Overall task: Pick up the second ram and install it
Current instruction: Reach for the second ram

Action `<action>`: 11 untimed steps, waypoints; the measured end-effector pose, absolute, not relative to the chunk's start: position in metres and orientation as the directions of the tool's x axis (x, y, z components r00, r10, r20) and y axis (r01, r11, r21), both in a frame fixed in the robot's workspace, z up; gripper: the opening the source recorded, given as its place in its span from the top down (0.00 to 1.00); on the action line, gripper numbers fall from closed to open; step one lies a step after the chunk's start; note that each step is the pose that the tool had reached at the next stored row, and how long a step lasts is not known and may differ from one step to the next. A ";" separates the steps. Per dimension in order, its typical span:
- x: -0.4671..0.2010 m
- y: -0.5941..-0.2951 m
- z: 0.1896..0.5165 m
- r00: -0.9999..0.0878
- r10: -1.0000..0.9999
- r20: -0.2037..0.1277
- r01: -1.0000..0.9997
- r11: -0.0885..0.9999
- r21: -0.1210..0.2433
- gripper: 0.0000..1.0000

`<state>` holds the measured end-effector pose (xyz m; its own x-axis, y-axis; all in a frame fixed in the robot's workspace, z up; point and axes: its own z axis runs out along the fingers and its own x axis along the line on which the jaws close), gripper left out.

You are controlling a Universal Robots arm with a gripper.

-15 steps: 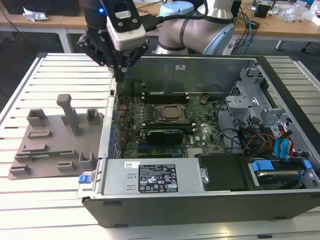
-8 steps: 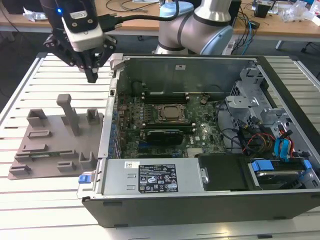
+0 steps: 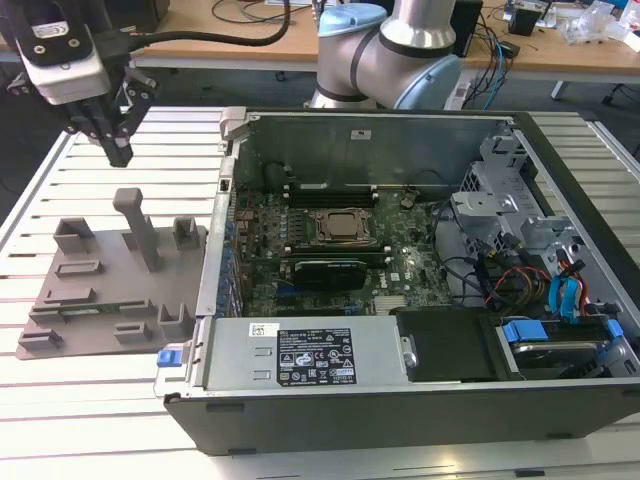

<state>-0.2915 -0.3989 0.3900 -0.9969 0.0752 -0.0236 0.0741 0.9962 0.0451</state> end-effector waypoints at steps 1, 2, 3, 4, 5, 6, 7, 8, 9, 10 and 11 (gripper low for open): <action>-0.299 -0.399 0.390 -0.997 0.075 -0.024 0.074 0.996 0.045 0.90; -0.305 -0.399 0.390 -0.997 0.075 -0.024 0.074 0.996 0.045 0.90; -0.310 -0.399 0.389 -0.997 0.075 -0.024 0.074 0.996 0.045 0.90; -0.312 -0.400 0.389 -0.997 0.075 -0.024 0.074 0.996 0.045 0.90; -0.314 -0.404 0.389 -0.997 0.075 -0.024 0.074 0.996 0.045 0.90; -0.314 -0.409 0.389 -0.997 0.075 -0.024 0.074 0.996 0.045 0.90; -0.315 -0.417 0.389 -0.997 0.075 -0.024 0.074 0.996 0.045 0.90; -0.317 -0.423 0.389 -0.997 0.075 -0.024 0.074 0.996 0.045 0.90; -0.318 -0.426 0.389 -0.997 0.075 -0.024 0.074 0.996 0.045 0.90; -0.320 -0.431 0.389 -0.997 0.075 -0.024 0.074 0.996 0.045 0.90; -0.322 -0.437 0.389 -0.997 0.075 -0.024 0.074 0.996 0.045 0.90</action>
<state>-0.3217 -0.4367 0.3889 -0.9969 0.0753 -0.0244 0.0741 0.9962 0.0451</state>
